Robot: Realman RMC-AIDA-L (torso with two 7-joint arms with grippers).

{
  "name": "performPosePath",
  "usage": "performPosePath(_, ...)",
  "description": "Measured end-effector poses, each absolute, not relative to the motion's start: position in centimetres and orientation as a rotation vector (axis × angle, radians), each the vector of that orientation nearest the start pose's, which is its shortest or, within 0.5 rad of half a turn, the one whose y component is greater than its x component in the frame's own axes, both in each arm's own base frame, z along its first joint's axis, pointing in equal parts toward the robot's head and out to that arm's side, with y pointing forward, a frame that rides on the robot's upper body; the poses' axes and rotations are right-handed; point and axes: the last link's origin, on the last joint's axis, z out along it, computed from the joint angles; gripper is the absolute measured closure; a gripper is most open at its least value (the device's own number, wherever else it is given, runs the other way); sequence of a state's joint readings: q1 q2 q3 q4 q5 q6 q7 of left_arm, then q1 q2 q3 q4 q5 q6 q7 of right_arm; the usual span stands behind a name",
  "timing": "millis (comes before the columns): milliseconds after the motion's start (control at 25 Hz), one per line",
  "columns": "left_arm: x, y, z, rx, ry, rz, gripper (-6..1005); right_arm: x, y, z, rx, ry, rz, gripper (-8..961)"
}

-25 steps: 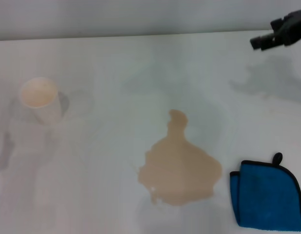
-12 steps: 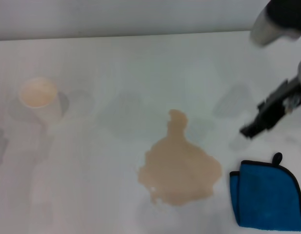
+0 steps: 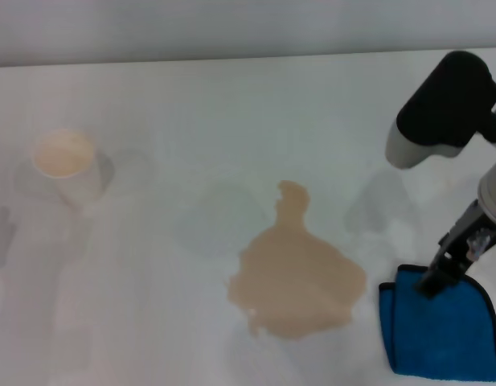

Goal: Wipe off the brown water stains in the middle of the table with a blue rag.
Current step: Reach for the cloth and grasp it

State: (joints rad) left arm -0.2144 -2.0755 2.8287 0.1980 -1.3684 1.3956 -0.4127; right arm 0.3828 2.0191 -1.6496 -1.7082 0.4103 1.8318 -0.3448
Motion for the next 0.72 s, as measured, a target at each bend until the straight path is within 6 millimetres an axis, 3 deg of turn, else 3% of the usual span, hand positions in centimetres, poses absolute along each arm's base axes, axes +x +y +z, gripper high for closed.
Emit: performPosePath(720,-36.2,24.6,-1.6,-1.431,-0.819,-0.92,106,22.0,25.4,-1.9,-2.458,1.011,-1.01,232)
